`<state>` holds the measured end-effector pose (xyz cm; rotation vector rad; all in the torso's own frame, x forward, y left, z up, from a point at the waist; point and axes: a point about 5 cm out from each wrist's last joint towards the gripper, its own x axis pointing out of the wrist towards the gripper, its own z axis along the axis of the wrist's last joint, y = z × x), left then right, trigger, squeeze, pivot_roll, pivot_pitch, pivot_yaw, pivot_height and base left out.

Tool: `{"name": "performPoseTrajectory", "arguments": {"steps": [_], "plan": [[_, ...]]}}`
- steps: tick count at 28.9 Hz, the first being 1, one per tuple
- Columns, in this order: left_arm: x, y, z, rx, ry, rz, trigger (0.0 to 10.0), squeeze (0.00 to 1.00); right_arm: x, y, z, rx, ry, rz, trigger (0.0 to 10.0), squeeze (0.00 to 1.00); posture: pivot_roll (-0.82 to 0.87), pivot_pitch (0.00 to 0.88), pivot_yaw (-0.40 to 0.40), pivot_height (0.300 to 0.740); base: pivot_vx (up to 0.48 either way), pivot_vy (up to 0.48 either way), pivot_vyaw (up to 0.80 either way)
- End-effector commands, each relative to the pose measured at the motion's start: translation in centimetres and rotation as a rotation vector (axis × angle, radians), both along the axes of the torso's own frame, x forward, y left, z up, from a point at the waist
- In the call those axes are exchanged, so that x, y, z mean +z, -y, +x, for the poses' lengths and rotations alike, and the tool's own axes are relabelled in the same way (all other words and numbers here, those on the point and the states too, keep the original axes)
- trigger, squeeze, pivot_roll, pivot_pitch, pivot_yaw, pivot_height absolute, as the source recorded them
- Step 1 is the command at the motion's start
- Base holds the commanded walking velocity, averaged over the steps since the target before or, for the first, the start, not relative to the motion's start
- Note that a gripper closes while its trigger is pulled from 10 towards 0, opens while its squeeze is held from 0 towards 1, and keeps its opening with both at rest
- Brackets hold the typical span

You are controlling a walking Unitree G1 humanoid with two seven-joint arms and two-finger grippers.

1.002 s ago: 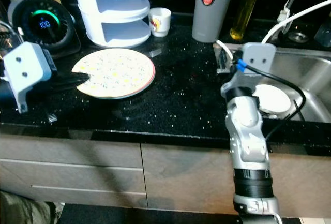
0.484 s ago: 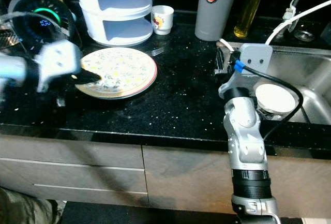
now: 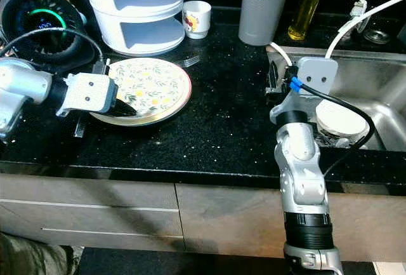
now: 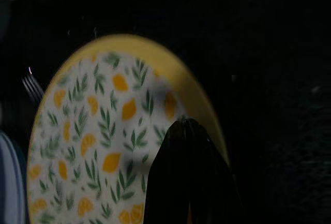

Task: Kitchen organization

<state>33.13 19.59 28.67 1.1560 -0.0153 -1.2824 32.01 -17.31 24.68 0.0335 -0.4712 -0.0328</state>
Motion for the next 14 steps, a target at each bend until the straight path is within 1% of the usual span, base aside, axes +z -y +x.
{"name": "performPoseTrajectory", "arguments": {"steps": [1,4,7,8,9,12,13,14], "plan": [[0.2,-0.6,-0.5,-0.004,0.007,0.015,10.0,0.0,0.0,0.0,0.0,-0.009,0.0,-0.007,10.0,0.0,0.13,0.06,0.014,0.74,0.0,0.0,0.0],[-0.4,-0.9,-0.8,-0.001,0.011,0.037,10.0,0.0,0.0,-0.1,0.1,-0.004,-0.001,-0.004,10.0,0.0,0.14,0.054,0.01,0.74,0.0,0.0,0.0],[-1.7,-1.4,-0.9,0.019,0.006,0.062,10.0,0.0,-0.1,-0.3,0.2,0.004,-0.004,-0.003,10.0,0.0,0.14,0.045,0.003,0.74,0.0,0.0,0.0],[-1.7,-1.4,-0.9,0.019,0.006,0.062,10.0,0.0,-0.1,-0.3,0.2,0.004,-0.004,-0.003,10.0,0.0,0.14,0.045,0.003,0.74,0.0,0.0,0.0],[-2.5,-1.7,-0.5,0.053,0.026,0.085,10.0,0.0,-0.1,-0.4,0.3,0.008,-0.003,-0.004,10.0,0.0,0.14,0.039,0.0,0.74,0.0,0.0,0.0],[-2.9,-1.9,-0.2,0.071,0.038,0.094,10.0,0.0,-0.1,-0.4,0.3,0.009,-0.003,-0.004,10.0,0.0,0.14,0.039,0.0,0.74,0.0,0.0,0.0],[-3.2,-1.9,0.0,0.09,0.05,0.091,10.0,0.0,0.0,-0.3,0.3,0.009,-0.001,-0.005,10.0,0.0,0.14,0.039,0.0,0.74,0.0,0.0,0.0],[-3.7,-1.8,0.6,0.122,0.108,0.079,10.0,0.0,0.1,-0.3,0.3,0.009,0.003,-0.005,10.0,0.0,0.14,0.039,0.0,0.74,0.0,0.0,0.0]]}}
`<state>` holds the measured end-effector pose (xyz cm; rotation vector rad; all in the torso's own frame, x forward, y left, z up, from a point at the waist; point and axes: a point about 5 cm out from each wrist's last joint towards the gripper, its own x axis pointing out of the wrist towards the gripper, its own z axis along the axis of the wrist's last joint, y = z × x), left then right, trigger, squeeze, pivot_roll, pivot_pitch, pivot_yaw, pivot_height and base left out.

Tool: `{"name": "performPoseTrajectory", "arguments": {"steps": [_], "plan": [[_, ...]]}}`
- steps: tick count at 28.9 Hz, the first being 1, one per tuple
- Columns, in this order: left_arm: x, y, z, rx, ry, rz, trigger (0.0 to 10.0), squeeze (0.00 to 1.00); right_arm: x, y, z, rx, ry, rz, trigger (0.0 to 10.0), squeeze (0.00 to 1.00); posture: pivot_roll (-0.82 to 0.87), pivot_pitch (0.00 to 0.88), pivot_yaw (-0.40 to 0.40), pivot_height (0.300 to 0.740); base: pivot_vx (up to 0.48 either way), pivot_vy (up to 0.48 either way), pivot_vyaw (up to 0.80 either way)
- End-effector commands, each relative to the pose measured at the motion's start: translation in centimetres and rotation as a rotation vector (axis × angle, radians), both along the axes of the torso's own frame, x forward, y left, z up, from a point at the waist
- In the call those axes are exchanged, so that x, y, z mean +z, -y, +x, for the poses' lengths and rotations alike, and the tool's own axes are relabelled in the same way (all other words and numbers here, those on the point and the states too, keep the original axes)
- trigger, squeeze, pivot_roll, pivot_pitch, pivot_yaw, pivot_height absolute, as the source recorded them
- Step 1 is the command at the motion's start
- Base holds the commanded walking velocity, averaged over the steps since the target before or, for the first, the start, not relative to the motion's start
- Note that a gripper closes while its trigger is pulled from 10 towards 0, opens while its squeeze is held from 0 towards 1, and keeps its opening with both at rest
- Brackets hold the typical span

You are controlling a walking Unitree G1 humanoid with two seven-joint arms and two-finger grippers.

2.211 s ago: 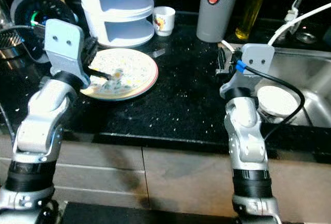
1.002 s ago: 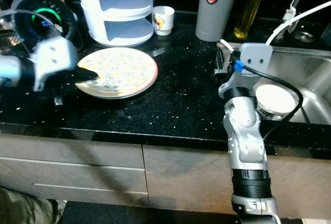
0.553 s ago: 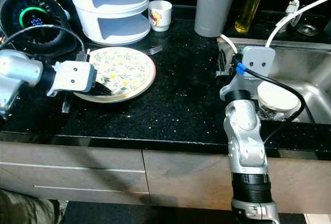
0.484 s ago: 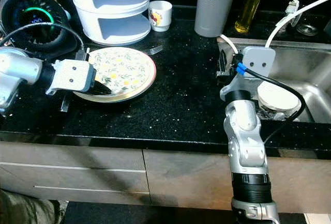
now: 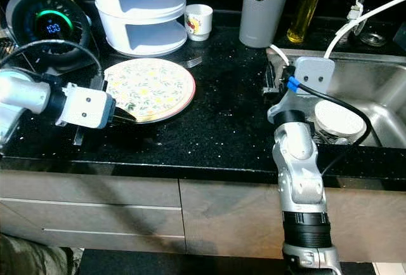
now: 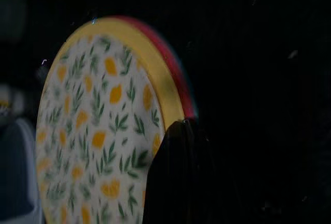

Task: Kitchen organization

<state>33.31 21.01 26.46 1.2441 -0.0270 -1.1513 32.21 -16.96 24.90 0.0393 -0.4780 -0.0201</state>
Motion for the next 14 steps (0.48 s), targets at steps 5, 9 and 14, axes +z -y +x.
{"name": "performPoseTrajectory", "arguments": {"steps": [5,9,14], "plan": [[-2.0,-0.2,0.6,0.066,0.021,0.029,10.0,0.0,-0.1,0.1,0.1,-0.006,-0.004,-0.009,10.0,0.0,0.14,0.036,-0.003,0.74,0.0,0.0,0.0],[-2.2,0.3,0.8,0.06,0.072,0.016,10.0,0.0,-0.1,0.1,0.1,-0.004,-0.006,-0.01,10.0,0.0,0.14,0.037,-0.005,0.74,0.0,0.0,0.0],[-2.9,1.1,0.9,0.014,0.121,-0.01,2.8,0.0,-0.1,0.1,0.2,-0.002,-0.007,-0.01,10.0,0.0,0.14,0.041,-0.008,0.74,0.0,0.0,0.0]]}}
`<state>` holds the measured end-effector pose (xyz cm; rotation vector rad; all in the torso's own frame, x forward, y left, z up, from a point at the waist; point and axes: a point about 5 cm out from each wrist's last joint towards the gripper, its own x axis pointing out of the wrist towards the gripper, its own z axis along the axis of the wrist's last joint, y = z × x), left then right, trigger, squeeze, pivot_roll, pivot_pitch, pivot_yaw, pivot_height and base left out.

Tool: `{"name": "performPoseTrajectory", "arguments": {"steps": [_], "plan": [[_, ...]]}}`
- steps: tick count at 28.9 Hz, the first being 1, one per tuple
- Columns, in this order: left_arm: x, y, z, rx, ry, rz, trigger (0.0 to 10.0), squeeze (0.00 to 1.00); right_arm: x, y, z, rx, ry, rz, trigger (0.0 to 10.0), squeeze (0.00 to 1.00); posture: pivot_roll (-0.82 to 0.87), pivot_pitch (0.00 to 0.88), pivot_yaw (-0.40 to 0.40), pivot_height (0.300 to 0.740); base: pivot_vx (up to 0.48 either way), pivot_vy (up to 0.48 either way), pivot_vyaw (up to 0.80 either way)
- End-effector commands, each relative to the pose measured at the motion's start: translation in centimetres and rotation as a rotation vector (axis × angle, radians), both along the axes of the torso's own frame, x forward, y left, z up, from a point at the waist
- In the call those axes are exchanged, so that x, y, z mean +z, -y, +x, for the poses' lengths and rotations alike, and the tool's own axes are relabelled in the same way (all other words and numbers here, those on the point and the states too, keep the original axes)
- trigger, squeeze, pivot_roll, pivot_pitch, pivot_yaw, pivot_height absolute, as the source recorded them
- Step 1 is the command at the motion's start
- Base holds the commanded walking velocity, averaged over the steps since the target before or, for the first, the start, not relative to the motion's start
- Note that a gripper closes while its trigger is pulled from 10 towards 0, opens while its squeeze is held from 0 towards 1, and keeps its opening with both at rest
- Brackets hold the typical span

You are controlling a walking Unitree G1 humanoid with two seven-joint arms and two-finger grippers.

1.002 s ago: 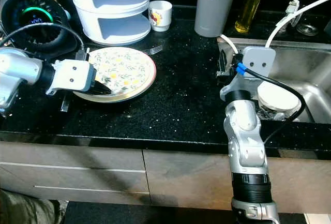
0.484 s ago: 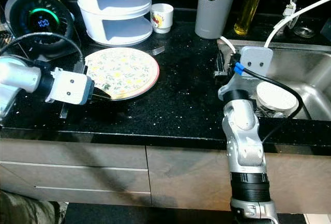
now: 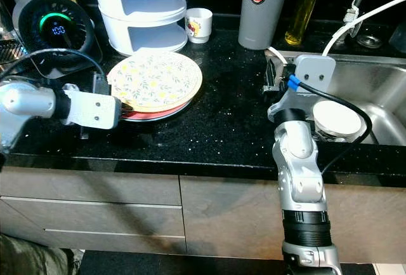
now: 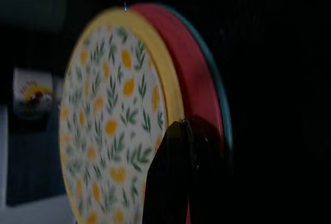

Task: Kitchen organization

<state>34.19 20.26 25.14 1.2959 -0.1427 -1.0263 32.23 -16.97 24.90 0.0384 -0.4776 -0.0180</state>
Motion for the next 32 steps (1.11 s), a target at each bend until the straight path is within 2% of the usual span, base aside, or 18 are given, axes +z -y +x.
{"name": "performPoseTrajectory", "arguments": {"steps": [1,2,3,4,8,13,14,18,19,20,21,22,24,25,26,27,29,32], "plan": [[-1.7,0.6,0.0,-0.023,-0.02,0.023,2.8,0.0,-0.2,0.0,0.2,-0.003,-0.007,-0.008,10.0,0.0,0.14,0.041,-0.008,0.74,0.0,0.0,0.0],[-1.8,0.7,0.1,-0.031,-0.007,0.02,2.4,0.0,-0.2,0.0,0.2,-0.003,-0.008,-0.008,10.0,0.0,0.14,0.041,-0.008,0.74,0.0,0.0,0.0],[-1.9,0.9,0.2,-0.037,0.01,0.019,0.0,0.0,-0.2,0.0,0.3,-0.002,-0.008,-0.007,10.0,0.0,0.14,0.041,-0.008,0.74,0.0,0.0,0.0],[-1.9,0.9,0.2,-0.037,0.01,0.019,0.0,0.0,-0.2,0.0,0.3,-0.002,-0.008,-0.007,10.0,0.0,0.14,0.041,-0.008,0.74,0.0,0.0,0.0],[-0.6,1.4,0.9,-0.027,0.106,0.0,0.0,0.0,-0.1,0.0,0.2,-0.002,-0.005,-0.004,10.0,0.0,0.14,0.04,-0.004,0.74,0.0,0.0,0.0],[3.2,1.2,1.3,-0.008,0.256,-0.056,0.0,0.0,-0.1,0.0,0.1,-0.002,-0.002,-0.003,10.0,0.0,0.14,0.043,-0.005,0.74,0.0,0.0,0.0],[3.2,1.2,1.3,-0.008,0.256,-0.056,0.0,0.0,-0.1,0.0,0.1,-0.002,-0.002,-0.003,10.0,0.0,0.14,0.043,-0.005,0.74,0.0,0.0,0.0],[8.5,1.6,0.6,-0.023,0.4,-0.224,0.0,0.0,0.9,-0.6,0.4,0.024,0.029,0.001,10.0,0.0,0.15,0.044,-0.008,0.74,0.0,0.0,0.0],[8.9,1.6,0.5,-0.027,0.406,-0.241,0.0,0.0,1.1,-0.8,0.4,0.03,0.034,0.002,10.0,0.0,0.15,0.044,-0.008,0.74,0.0,0.0,0.0],[8.5,1.6,0.4,-0.029,0.373,-0.233,0.0,0.0,1.2,-1.0,0.5,0.038,0.037,0.002,10.0,0.0,0.16,0.043,-0.01,0.74,0.0,0.0,0.0],[7.0,1.4,0.4,-0.027,0.311,-0.181,0.0,0.0,1.2,-1.3,0.6,0.048,0.041,0.001,10.0,0.0,0.16,0.043,-0.01,0.74,0.0,0.0,0.0],[5.4,1.1,0.3,-0.025,0.263,-0.116,10.0,0.0,1.3,-1.4,0.6,0.052,0.041,0.0,10.0,0.0,0.16,0.042,-0.007,0.74,0.0,0.0,0.0],[3.5,0.7,0.2,-0.024,0.209,-0.048,10.0,0.0,1.2,-1.4,0.6,0.054,0.041,0.0,10.0,0.0,0.15,0.043,-0.006,0.74,0.0,0.0,0.0],[3.5,0.7,0.2,-0.024,0.209,-0.048,10.0,0.0,1.2,-1.4,0.6,0.054,0.041,0.0,10.0,0.0,0.15,0.043,-0.006,0.74,0.0,0.0,0.0],[2.6,0.5,0.0,-0.028,0.151,-0.035,10.0,0.0,1.2,-1.4,0.5,0.053,0.039,0.0,10.0,0.0,0.15,0.043,-0.003,0.74,0.0,0.0,0.0],[2.1,0.3,-0.1,-0.028,0.107,-0.039,10.0,1.0,1.1,-1.4,0.5,0.05,0.036,0.0,10.0,0.0,0.15,0.043,-0.002,0.74,0.0,0.0,0.0],[1.2,-0.1,-0.1,-0.015,0.024,-0.025,10.0,1.0,0.8,-1.2,0.4,0.043,0.028,0.002,10.0,0.0,0.15,0.041,-0.001,0.74,0.0,0.0,0.0],[0.9,-0.3,0.0,-0.001,0.012,-0.017,10.0,1.0,0.7,-1.2,0.4,0.041,0.026,0.003,10.0,0.0,0.15,0.041,-0.001,0.74,0.0,0.0,0.0]]}}
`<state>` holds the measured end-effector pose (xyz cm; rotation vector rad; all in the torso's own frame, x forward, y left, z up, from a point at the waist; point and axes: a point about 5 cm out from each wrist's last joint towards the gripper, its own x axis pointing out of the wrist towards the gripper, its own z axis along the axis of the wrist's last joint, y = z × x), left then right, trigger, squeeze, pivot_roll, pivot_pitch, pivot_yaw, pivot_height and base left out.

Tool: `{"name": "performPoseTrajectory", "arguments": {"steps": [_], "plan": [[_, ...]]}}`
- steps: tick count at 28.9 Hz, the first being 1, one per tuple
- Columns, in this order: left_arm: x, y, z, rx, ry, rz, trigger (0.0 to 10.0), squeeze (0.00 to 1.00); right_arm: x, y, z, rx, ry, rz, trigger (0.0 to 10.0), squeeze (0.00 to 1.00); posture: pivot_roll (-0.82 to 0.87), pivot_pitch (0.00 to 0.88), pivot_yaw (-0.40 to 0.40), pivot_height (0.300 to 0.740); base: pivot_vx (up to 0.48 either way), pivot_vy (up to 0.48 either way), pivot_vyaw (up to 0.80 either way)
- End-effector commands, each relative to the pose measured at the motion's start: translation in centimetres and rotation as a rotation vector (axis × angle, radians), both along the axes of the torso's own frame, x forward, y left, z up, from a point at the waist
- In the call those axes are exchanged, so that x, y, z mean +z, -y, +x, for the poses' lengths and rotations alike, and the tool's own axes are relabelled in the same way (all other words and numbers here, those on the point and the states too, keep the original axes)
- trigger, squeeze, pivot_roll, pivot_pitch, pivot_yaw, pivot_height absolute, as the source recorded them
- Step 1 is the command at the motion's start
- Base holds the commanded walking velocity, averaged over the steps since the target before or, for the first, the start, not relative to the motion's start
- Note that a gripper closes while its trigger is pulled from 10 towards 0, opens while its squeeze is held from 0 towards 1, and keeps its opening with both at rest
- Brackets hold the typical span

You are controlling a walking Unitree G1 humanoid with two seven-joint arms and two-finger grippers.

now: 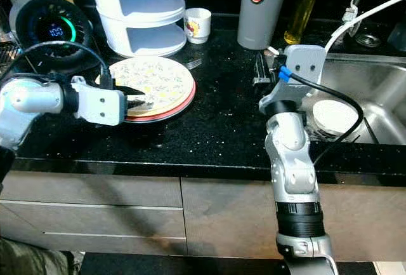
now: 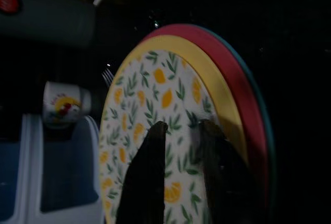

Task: Kitchen organization

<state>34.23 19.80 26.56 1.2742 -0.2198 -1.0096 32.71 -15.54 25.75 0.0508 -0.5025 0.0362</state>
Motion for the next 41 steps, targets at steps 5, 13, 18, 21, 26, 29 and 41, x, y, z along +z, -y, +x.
{"name": "performPoseTrajectory", "arguments": {"steps": [5,13,18,21,26,29,41], "plan": [[-0.7,-0.7,0.1,0.026,-0.087,0.031,10.0,1.0,-0.1,0.2,-0.1,-0.01,0.002,0.004,10.0,0.0,0.15,0.036,0.001,0.74,0.0,0.0,0.0],[-0.2,-0.6,1.0,0.042,-0.081,0.08,10.0,0.0,-0.1,0.2,-0.1,-0.012,0.002,0.004,10.0,0.0,0.15,0.035,0.001,0.74,0.0,0.0,0.0],[-0.4,-0.6,1.6,0.068,-0.045,0.116,7.3,0.0,-0.2,0.3,-0.1,-0.019,0.0,0.004,10.0,0.0,0.14,0.033,0.006,0.74,0.0,0.0,0.0],[-0.9,-0.6,1.5,0.058,-0.059,0.148,5.9,0.0,-0.2,0.4,-0.1,-0.02,-0.001,0.004,10.0,0.0,0.14,0.03,0.003,0.74,0.0,0.0,0.0],[-2.9,0.2,1.3,-0.004,-0.009,0.261,2.0,0.0,-0.2,0.4,0.0,-0.018,0.001,0.004,10.0,0.0,0.14,0.025,0.003,0.74,0.0,0.0,0.0],[-3.2,0.6,1.5,-0.008,0.028,0.266,0.0,0.0,-0.2,0.3,0.0,-0.017,0.002,0.004,10.0,0.0,0.14,0.025,0.003,0.74,0.0,0.0,0.0],[-4.1,1.1,3.5,0.147,0.238,0.297,0.0,0.0,0.0,0.5,0.0,-0.022,0.007,0.003,10.0,0.0,0.13,0.012,0.002,0.74,0.0,0.0,0.0]]}}
